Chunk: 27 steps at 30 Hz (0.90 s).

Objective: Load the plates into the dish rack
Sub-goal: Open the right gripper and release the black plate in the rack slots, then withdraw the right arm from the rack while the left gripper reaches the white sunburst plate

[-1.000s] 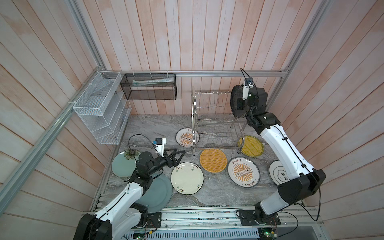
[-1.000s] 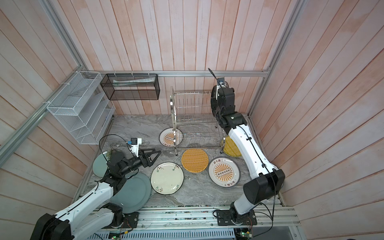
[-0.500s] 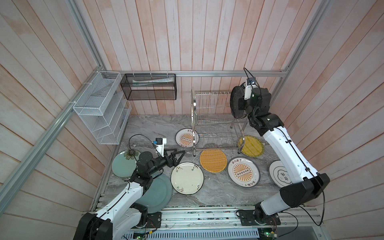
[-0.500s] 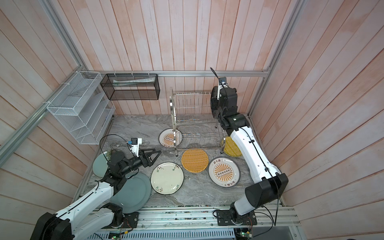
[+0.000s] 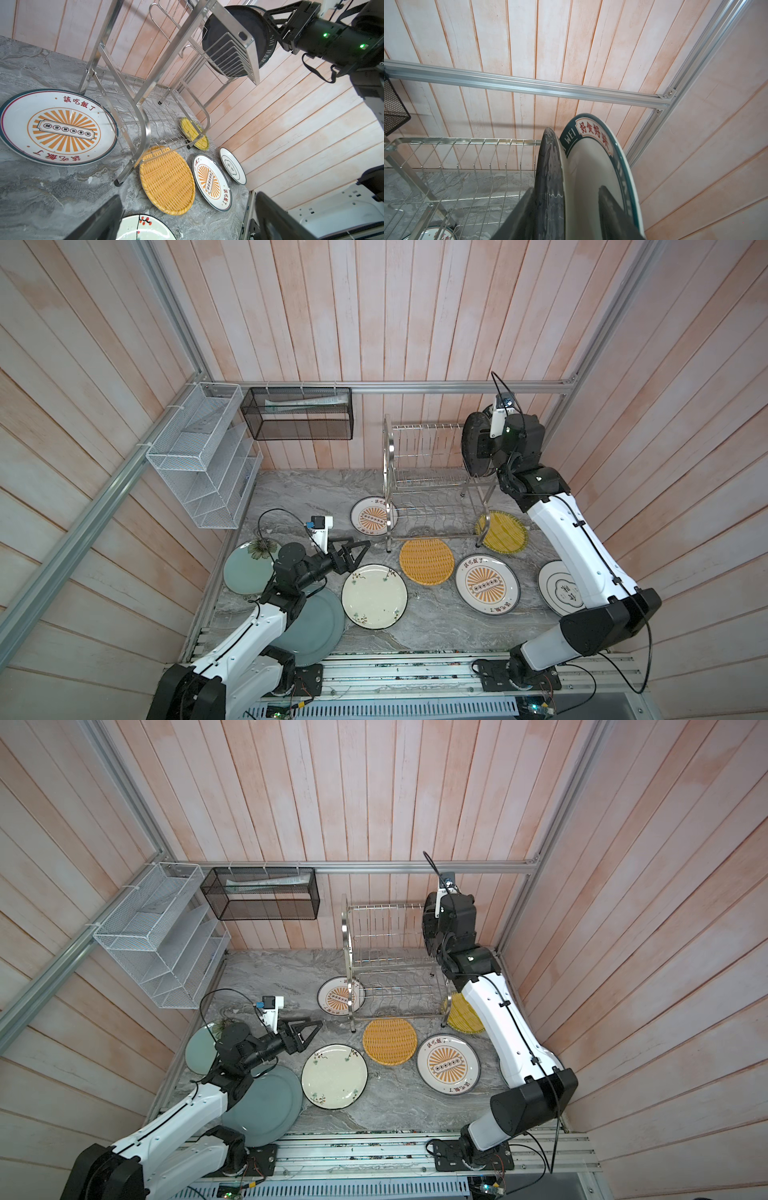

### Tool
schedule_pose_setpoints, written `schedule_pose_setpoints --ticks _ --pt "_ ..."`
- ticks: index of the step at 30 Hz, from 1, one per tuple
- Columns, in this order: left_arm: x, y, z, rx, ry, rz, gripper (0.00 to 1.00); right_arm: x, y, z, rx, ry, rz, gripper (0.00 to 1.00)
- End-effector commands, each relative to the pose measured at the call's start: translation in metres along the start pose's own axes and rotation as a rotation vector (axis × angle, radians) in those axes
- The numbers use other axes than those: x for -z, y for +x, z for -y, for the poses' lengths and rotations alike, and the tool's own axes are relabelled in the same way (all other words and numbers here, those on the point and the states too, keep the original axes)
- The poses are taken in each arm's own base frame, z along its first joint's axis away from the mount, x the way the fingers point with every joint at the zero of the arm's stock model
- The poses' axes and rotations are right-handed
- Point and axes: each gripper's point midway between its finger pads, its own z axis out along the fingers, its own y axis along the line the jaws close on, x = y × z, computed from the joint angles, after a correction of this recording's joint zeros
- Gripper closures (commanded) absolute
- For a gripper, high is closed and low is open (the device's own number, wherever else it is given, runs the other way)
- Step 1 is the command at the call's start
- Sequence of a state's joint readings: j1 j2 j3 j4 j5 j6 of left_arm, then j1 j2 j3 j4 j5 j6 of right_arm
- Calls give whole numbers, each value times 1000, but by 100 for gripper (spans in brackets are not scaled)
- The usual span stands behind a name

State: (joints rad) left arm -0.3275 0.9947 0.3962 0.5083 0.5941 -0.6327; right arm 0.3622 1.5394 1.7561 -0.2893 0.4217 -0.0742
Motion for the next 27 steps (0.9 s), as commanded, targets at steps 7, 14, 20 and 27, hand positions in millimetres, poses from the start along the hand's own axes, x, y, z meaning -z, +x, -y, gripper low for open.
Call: schedule_pose_setpoints --ticks 7,14,20,27 --pt "1 4 -8 20 -34 -5 0 20 -27 22 -50 59 52 36" --pt "1 3 -14 38 -66 0 0 45 -50 24 -128 4 110 24" --pt "3 4 -25 67 -126 12 0 79 -67 26 -227 -82 161 15" --pt "6 8 -48 145 -238 23 0 117 -62 23 -321 -188 181 9"
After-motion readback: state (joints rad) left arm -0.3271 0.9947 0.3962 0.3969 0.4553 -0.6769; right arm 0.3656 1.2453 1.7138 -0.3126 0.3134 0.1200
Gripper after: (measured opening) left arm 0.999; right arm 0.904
